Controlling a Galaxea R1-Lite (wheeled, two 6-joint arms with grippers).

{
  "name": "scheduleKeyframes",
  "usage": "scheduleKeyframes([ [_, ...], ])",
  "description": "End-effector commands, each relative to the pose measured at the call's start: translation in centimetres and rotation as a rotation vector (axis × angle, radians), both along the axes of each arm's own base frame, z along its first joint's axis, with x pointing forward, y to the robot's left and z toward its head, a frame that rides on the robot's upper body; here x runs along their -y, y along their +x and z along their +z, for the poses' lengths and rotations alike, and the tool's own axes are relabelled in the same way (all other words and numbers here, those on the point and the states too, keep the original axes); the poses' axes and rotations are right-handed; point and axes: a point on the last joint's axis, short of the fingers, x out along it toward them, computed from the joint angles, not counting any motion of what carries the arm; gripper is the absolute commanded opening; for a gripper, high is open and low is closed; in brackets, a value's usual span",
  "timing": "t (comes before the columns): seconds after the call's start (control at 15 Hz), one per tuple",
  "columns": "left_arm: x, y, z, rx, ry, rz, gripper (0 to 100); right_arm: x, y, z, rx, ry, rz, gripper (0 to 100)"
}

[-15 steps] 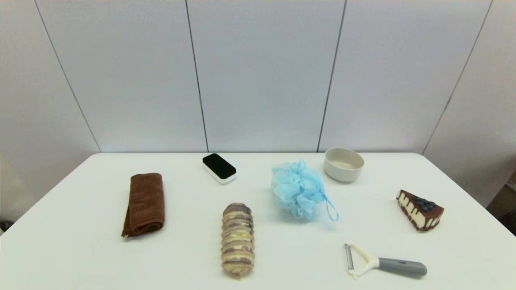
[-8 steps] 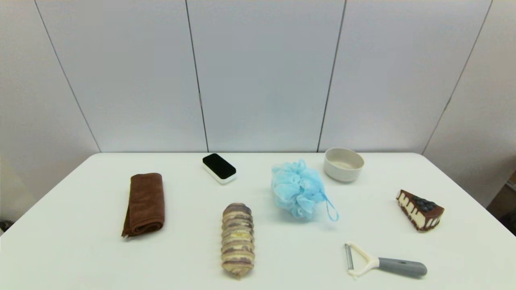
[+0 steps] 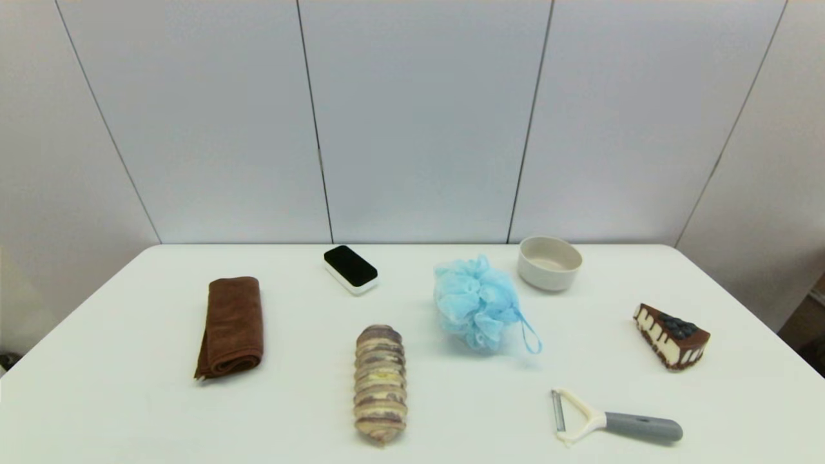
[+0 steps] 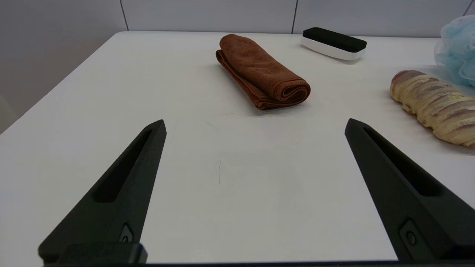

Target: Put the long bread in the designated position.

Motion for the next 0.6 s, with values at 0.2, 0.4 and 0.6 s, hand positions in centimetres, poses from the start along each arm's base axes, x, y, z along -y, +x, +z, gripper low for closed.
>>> scheduleKeyframes([
  [0.2, 0.0, 0.0, 0.0, -0.003, 0.000, 0.000, 100, -4.2, 13.1, 9.3, -0.091, 0.058, 0.187, 100],
  [0.4, 0.0, 0.0, 0.0, -0.003, 0.000, -0.001, 100, -6.7, 16.7, 10.9, -0.216, 0.079, 0.252, 100],
  [0.6, 0.0, 0.0, 0.0, -0.003, 0.000, 0.000, 100, -9.3, 19.3, 12.3, -0.319, 0.144, 0.258, 100],
])
